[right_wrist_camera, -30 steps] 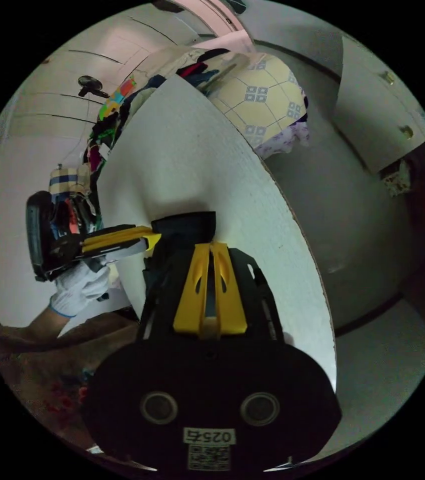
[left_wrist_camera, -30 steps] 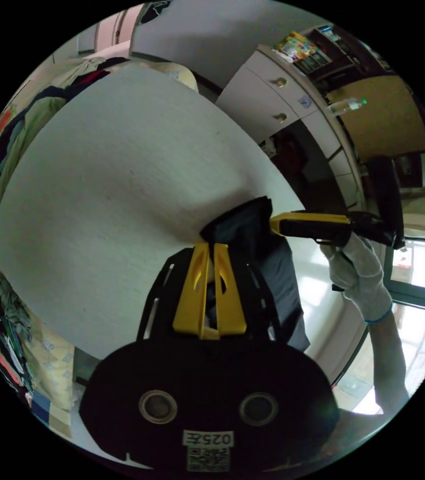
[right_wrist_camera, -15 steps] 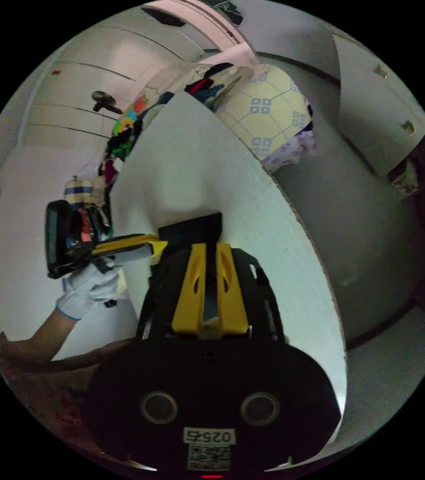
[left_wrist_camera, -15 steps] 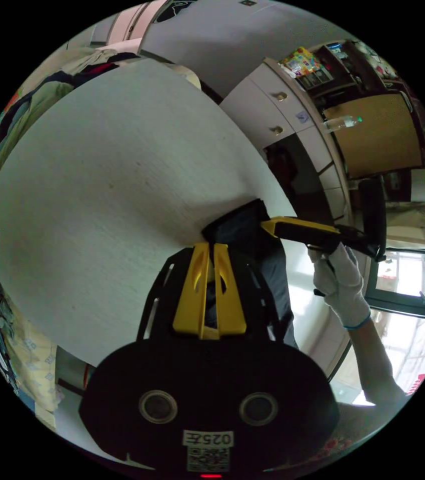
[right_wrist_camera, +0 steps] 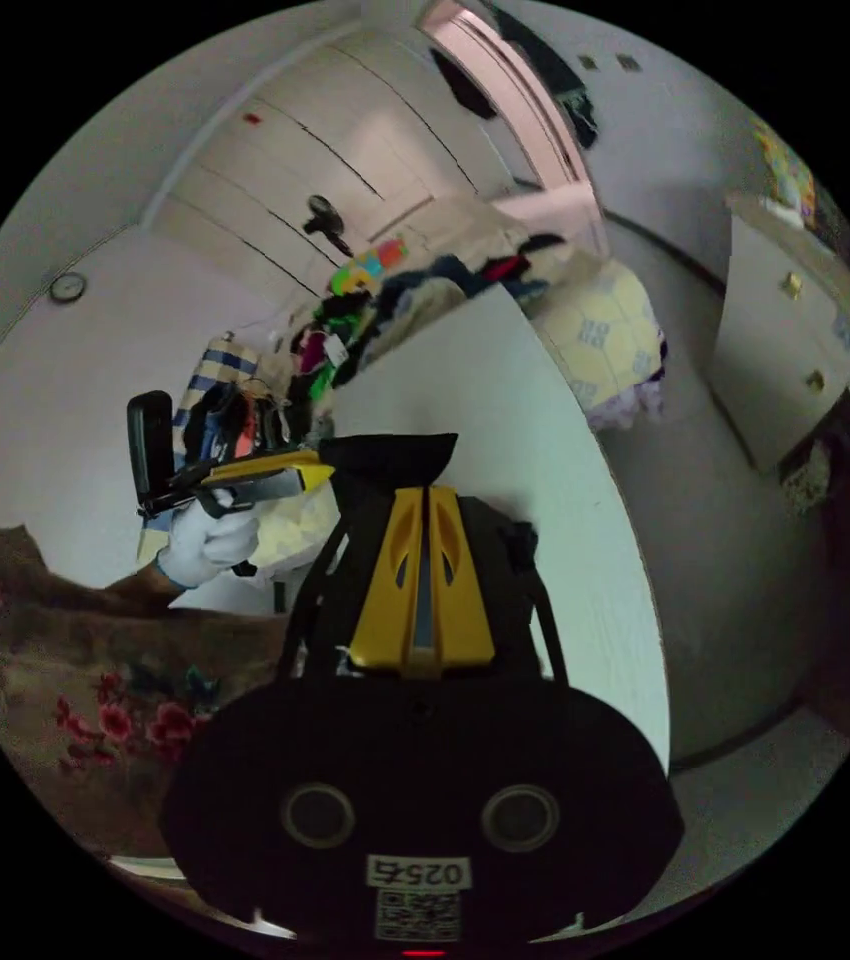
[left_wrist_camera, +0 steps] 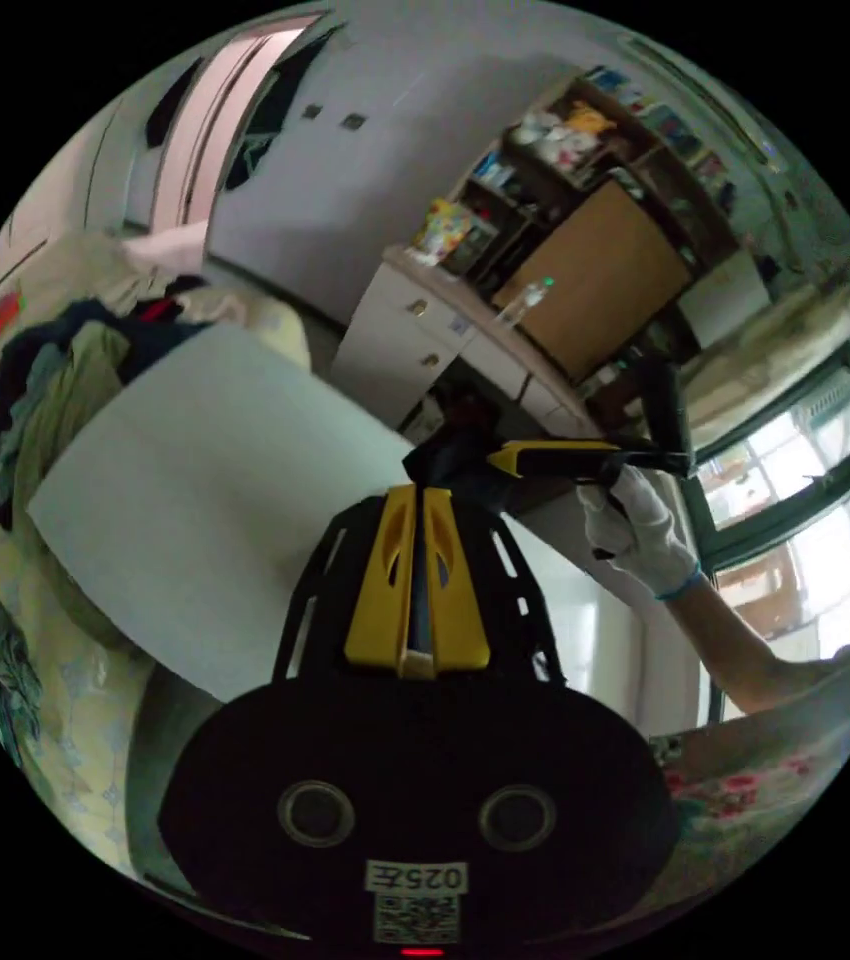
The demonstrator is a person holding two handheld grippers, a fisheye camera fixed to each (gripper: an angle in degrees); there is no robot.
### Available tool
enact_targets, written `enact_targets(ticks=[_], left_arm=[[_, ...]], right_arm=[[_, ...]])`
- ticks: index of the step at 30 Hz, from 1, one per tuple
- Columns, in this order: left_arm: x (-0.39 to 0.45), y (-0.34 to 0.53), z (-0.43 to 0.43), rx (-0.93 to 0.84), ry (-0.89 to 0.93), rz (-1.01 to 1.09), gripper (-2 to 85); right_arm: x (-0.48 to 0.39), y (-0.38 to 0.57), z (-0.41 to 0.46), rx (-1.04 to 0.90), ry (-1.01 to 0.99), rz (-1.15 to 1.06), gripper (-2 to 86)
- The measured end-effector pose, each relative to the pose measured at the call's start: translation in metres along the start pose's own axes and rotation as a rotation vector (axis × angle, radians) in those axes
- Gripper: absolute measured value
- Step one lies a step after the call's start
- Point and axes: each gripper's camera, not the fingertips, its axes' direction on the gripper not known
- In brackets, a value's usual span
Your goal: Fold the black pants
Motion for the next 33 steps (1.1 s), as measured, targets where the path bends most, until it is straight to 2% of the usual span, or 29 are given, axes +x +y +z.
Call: enact_targets(ticks=[5, 7, 12, 14, 19, 21, 27, 30, 33], left_arm=[[0.143, 0.125, -0.108, 0.261, 0.019, 0.222, -1.4], [0.212, 0.201, -0.149, 0.385, 0.001, 0.31, -1.5], [0.321, 0.335, -0.203, 0.506, -0.037, 0.477, -1.6], [0.348, 0.372, -0.212, 0.488, -0.023, 0.507, -1.6], [0.38, 0.451, -0.206, 0.353, 0.261, 0.51, -1.7], [0.386, 0.471, -0.198, 0.323, 0.319, 0.515, -1.6], [0.393, 0.512, -0.168, 0.234, 0.262, 0.537, -1.6], [0.384, 0.525, -0.152, 0.147, 0.38, 0.469, -1.7], [0.388, 0.539, -0.158, 0.17, 0.482, 0.56, -1.7]], right_arm=[[-0.15, 0.093, -0.152, 0.276, -0.034, -0.224, -0.8], [-0.223, 0.159, -0.214, 0.398, -0.04, -0.322, -0.8], [-0.346, 0.282, -0.294, 0.586, -0.003, -0.457, -0.9], [-0.381, 0.317, -0.312, 0.628, 0.031, -0.485, -0.9], [-0.443, 0.382, -0.349, 0.653, 0.059, -0.524, -1.0], [-0.453, 0.397, -0.357, 0.638, 0.057, -0.53, -1.0], [-0.455, 0.426, -0.375, 0.558, 0.112, -0.447, -1.0], [-0.452, 0.426, -0.377, 0.514, 0.055, -0.393, -1.0], [-0.468, 0.434, -0.389, 0.58, -0.013, -0.464, -1.0]])
